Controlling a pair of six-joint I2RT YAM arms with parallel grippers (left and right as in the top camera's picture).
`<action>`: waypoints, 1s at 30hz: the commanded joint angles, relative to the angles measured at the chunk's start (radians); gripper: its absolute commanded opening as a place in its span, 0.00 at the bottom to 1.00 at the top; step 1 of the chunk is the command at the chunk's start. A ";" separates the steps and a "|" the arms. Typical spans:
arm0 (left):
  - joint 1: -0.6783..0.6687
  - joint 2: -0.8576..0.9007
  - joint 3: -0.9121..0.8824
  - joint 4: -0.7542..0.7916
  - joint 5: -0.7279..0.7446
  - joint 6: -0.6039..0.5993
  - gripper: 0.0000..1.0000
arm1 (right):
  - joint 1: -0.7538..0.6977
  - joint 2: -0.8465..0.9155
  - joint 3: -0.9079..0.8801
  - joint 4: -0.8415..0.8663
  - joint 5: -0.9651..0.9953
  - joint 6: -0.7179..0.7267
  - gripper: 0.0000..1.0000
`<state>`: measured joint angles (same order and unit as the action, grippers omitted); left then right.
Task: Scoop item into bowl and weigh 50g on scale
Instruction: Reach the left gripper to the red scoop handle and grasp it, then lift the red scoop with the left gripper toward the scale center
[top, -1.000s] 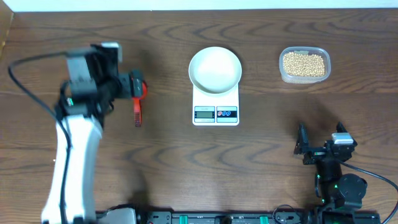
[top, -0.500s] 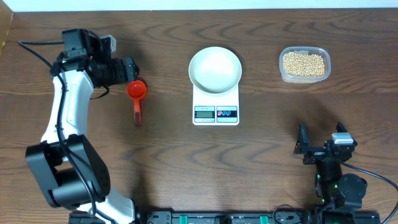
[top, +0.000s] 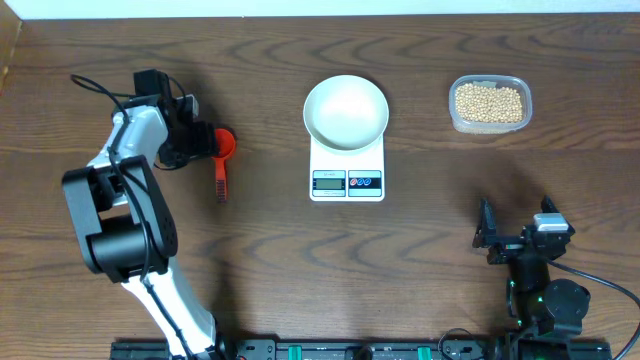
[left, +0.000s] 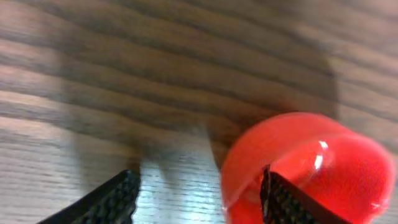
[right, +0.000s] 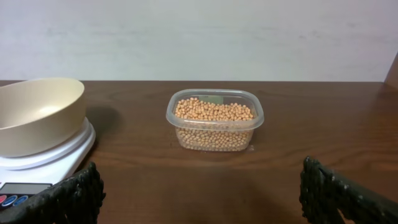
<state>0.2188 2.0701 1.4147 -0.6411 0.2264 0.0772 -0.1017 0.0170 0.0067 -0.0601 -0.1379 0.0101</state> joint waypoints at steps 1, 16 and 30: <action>-0.002 0.033 0.006 0.022 -0.011 -0.008 0.56 | -0.002 -0.008 -0.001 -0.004 0.001 -0.005 0.99; -0.002 0.008 0.009 0.050 0.080 -0.043 0.07 | -0.002 -0.008 -0.001 -0.004 0.000 -0.005 0.99; -0.021 -0.396 0.012 0.063 0.212 -0.832 0.07 | -0.002 -0.008 -0.001 -0.004 0.001 -0.005 0.99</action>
<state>0.2165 1.7081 1.4147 -0.5747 0.3710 -0.4942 -0.1017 0.0170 0.0067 -0.0601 -0.1379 0.0101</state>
